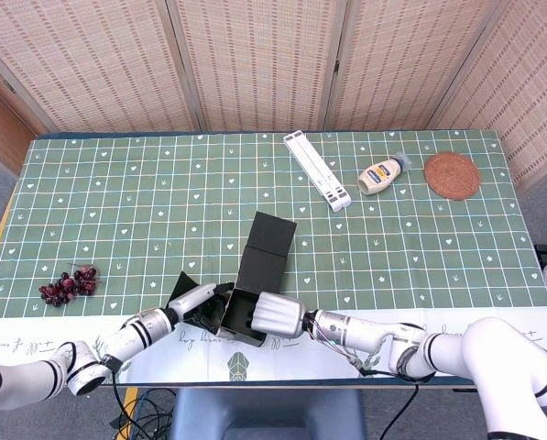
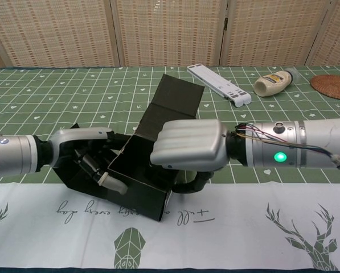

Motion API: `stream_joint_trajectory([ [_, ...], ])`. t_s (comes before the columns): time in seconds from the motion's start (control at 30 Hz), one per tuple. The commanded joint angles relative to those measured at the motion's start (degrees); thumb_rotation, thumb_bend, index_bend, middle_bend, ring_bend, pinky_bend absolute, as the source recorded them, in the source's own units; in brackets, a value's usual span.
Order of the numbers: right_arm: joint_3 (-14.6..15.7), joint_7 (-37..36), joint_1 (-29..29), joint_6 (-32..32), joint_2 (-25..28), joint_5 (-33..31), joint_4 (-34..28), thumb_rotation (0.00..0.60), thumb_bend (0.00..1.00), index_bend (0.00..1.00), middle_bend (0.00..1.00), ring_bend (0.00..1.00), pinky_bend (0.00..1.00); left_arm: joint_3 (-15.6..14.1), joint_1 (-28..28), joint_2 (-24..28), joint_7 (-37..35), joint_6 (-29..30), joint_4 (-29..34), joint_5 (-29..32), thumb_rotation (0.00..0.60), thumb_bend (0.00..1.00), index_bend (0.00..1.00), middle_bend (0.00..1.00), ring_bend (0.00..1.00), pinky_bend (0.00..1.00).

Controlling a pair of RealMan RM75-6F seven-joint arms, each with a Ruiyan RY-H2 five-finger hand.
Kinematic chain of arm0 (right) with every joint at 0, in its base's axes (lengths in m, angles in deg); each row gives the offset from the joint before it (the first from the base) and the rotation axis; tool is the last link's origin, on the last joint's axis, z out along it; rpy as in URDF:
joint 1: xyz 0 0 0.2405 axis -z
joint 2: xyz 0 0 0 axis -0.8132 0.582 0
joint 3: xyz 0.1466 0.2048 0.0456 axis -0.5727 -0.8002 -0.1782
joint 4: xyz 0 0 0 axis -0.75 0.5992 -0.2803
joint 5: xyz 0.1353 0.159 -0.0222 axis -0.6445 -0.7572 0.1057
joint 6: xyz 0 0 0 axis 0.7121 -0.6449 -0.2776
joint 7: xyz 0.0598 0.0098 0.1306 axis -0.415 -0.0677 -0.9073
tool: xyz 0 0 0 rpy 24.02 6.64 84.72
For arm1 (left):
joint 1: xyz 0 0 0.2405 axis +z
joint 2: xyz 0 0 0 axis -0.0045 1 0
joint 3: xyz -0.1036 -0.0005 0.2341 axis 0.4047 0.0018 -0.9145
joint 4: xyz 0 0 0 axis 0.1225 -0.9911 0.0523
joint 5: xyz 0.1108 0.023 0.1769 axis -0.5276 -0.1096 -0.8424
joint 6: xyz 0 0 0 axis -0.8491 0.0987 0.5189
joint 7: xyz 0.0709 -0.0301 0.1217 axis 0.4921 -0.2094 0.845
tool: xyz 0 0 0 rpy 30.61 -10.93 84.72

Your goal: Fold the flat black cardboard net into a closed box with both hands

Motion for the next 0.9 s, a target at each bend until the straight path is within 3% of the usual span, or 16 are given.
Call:
stream_joint_trajectory([
  [0.03, 0.03, 0.22, 0.13, -0.26, 0.07, 0.00, 0.06, 0.600, 0.63, 0.75, 0.77, 0.81, 1.00, 0.04, -0.03, -0.04, 0.06, -0.07, -0.01, 0.07, 0.600, 0.07, 0.23, 0.24, 0.55, 0.81],
  [0.13, -0.06, 0.83, 0.51, -1.12, 0.20, 0.07, 0.27, 0.600, 0.57, 0.70, 0.67, 0.81, 1.00, 0.21, 0.01, -0.13, 0.22, -0.14, -0.08, 0.36, 0.600, 0.07, 0.23, 0.24, 0.55, 0.81],
  [0.3, -1.45, 2.94, 1.96, -3.50, 0.53, -1.01, 0.01, 0.600, 0.42, 0.23, 0.30, 0.80, 1.00, 1.26, 0.18, -0.23, 0.62, -0.26, -0.09, 1.72, 0.600, 0.07, 0.22, 0.24, 0.55, 0.81],
  [0.43, -2.52, 4.12, 3.06, -3.80, 1.20, -2.92, -0.69, 0.600, 0.33, 0.02, 0.14, 0.76, 1.00, 2.81, 0.58, -0.54, 1.90, -0.70, 0.04, 4.07, 0.600, 0.07, 0.21, 0.24, 0.52, 0.81],
  [0.63, -4.14, 7.22, 4.42, -2.07, 2.53, -6.75, -2.77, 0.600, 0.25, 0.00, 0.04, 0.73, 1.00, 4.65, 1.75, -1.76, 6.66, -1.55, -0.68, 7.81, 0.600, 0.07, 0.15, 0.22, 0.52, 0.81],
  [0.9, -6.12, 7.78, 7.59, -3.87, 4.02, -11.11, -5.63, 0.600, 0.24, 0.00, 0.03, 0.73, 1.00, 6.25, 3.33, -0.57, 16.25, -1.18, 2.03, 10.86, 0.600, 0.07, 0.00, 0.00, 0.52, 0.81],
])
